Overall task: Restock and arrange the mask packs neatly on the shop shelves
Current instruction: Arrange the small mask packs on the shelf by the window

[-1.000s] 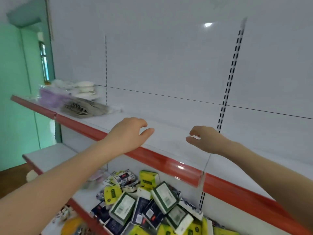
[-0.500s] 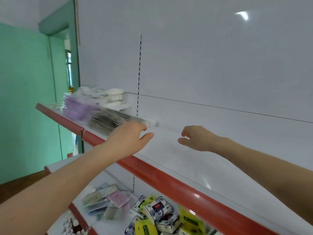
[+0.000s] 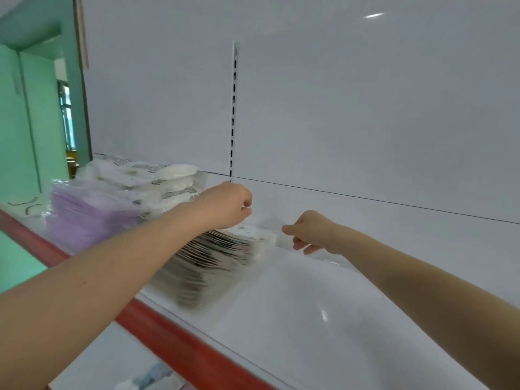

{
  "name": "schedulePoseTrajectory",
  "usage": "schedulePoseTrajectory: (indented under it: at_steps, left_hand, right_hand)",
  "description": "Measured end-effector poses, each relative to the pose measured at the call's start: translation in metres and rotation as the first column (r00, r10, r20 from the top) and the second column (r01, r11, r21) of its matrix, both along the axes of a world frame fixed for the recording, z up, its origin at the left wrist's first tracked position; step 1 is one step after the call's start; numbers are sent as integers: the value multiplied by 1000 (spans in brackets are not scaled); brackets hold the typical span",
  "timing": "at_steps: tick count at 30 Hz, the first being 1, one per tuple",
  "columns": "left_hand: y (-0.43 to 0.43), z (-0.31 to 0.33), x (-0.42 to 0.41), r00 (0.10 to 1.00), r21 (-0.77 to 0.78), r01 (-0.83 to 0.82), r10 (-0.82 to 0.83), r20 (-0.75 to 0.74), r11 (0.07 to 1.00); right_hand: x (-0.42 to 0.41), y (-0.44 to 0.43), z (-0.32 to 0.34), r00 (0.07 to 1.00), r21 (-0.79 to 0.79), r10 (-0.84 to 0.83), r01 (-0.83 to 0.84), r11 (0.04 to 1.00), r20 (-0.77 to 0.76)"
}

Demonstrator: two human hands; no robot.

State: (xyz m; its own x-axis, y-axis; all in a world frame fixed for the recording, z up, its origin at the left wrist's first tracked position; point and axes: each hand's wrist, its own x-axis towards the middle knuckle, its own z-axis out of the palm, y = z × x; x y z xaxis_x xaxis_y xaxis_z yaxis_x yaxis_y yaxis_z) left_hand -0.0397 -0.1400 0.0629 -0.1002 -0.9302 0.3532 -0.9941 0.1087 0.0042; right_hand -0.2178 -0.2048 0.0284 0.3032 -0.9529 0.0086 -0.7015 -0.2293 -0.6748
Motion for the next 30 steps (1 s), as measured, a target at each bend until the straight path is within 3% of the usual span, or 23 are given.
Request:
schedulePoseTrajectory:
  at_steps: [8, 14, 22, 25, 30]
  left_hand:
    - [-91, -2, 36, 919, 312, 196, -285, 272, 930]
    - [-114, -17, 54, 874, 463, 271, -417, 248, 844]
    - [-116, -37, 72, 901, 401, 341, -417, 117, 850]
    - [-114, -39, 75, 917, 371, 325, -386, 103, 870]
    - [-109, -39, 77, 941, 344, 273, -324, 98, 898]
  right_hand:
    - [38, -30, -22, 972, 83, -232, 235, 969, -37]
    - [60, -46, -27, 933, 135, -359, 356, 925, 1]
    - [78, -51, -30, 907, 147, -421, 416, 897, 3]
    - [84, -51, -35, 885, 152, -448, 429, 891, 125]
    - [89, -54, -43, 763, 200, -485, 444, 874, 427]
